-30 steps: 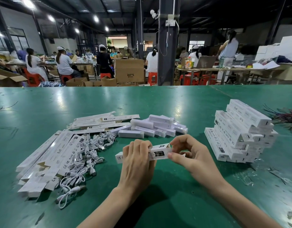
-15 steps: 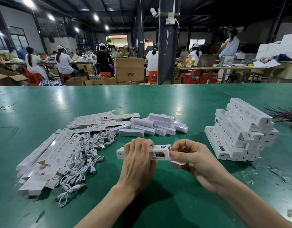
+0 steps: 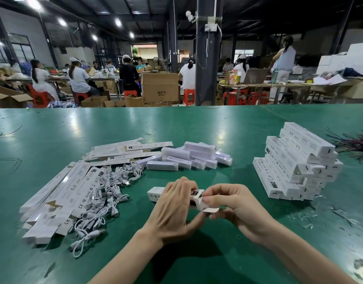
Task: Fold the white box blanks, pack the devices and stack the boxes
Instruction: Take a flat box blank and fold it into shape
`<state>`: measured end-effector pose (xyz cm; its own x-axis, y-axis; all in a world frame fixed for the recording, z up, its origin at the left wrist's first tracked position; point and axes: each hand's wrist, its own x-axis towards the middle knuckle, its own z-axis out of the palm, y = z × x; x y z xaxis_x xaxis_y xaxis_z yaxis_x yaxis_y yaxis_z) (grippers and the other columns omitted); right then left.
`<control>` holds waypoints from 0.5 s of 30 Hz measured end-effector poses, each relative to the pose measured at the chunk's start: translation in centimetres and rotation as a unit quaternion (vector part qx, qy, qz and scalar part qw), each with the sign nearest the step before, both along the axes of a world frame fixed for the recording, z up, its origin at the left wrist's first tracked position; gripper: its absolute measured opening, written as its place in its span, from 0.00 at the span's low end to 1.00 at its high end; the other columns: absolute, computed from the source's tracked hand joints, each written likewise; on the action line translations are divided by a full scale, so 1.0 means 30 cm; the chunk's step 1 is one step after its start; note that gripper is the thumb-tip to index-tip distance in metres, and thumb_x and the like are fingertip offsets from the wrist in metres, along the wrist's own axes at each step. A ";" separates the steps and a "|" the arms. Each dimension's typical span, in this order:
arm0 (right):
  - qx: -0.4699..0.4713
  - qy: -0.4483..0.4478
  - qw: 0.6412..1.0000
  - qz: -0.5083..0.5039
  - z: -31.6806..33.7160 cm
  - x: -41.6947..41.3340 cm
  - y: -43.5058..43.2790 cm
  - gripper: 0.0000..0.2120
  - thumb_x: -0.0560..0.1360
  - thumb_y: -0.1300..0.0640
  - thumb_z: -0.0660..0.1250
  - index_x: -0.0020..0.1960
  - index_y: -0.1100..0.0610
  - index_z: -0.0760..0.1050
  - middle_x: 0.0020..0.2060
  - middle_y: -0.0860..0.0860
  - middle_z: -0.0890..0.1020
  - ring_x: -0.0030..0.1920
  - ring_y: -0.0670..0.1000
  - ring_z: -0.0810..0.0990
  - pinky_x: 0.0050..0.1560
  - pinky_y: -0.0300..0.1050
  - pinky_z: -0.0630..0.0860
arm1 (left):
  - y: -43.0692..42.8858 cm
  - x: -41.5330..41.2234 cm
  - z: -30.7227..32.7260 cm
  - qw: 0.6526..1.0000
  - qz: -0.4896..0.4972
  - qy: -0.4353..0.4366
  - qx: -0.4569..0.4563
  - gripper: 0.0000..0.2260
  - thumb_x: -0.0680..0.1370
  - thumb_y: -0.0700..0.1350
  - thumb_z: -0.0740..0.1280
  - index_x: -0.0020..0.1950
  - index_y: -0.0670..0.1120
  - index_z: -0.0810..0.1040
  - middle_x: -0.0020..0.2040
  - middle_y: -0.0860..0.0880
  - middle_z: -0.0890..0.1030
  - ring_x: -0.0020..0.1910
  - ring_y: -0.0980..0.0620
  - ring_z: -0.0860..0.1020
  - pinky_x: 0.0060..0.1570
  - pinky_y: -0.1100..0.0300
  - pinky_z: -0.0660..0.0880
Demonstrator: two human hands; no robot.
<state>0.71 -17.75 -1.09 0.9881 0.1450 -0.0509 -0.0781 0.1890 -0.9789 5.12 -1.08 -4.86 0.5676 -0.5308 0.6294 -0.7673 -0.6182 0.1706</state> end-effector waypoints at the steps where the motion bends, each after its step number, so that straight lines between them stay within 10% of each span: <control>1: 0.015 -0.007 1.000 0.013 0.002 -0.001 -0.001 0.01 0.68 0.68 0.71 0.38 0.66 0.82 0.35 0.60 0.80 0.32 0.52 0.77 0.31 0.40 0.76 | 0.003 0.001 0.001 1.000 0.000 -0.001 -0.001 0.19 0.75 0.57 0.60 0.50 0.41 0.71 0.42 0.47 0.72 0.38 0.49 0.72 0.44 0.54 0.69; 15: 0.072 -0.014 0.997 -0.009 -0.027 0.017 0.019 0.15 0.62 0.60 0.76 0.42 0.62 0.72 0.30 0.54 0.75 0.28 0.51 0.72 0.29 0.39 0.75 | 0.002 0.002 -0.008 0.999 0.009 -0.021 -0.027 0.16 0.75 0.57 0.60 0.55 0.48 0.63 0.45 0.48 0.72 0.41 0.51 0.71 0.45 0.53 0.71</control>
